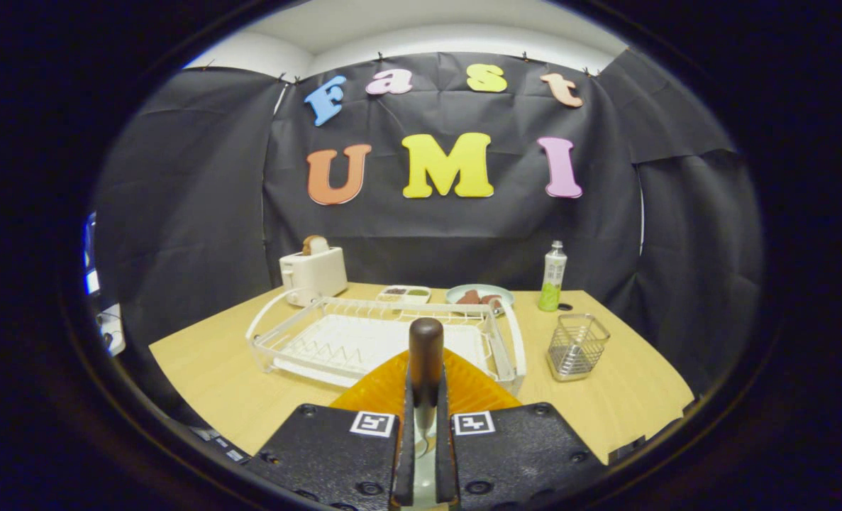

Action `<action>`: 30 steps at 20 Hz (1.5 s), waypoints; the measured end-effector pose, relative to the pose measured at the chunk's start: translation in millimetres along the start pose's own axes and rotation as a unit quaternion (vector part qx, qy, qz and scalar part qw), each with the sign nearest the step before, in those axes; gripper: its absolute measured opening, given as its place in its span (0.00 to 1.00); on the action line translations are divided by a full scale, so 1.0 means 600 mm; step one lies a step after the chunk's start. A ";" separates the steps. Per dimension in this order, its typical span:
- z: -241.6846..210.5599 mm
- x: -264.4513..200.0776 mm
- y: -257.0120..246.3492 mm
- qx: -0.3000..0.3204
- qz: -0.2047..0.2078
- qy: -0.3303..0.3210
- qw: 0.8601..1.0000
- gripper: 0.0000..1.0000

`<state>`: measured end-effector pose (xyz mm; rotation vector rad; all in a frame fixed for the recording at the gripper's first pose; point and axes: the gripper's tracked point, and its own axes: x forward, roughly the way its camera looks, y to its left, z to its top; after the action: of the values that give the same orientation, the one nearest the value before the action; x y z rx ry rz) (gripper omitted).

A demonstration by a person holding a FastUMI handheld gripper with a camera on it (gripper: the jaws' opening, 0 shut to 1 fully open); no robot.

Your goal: Take the plate from the dish rack, then take the spoon from the basket and place it into the plate.

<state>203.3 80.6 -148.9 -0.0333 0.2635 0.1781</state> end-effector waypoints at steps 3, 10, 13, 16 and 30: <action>-0.021 -0.005 0.026 0.004 0.001 0.002 1.000 0.18; -0.045 -0.004 0.047 0.001 -0.013 -0.001 1.000 0.19; -0.050 -0.002 0.047 0.006 -0.021 0.002 1.000 0.20; -0.037 -0.001 0.037 0.002 -0.030 -0.006 1.000 0.21; 0.092 -0.131 -0.065 -0.022 -0.131 -0.076 0.988 1.00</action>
<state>150.0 31.7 -74.8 -0.0966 0.1008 -0.0747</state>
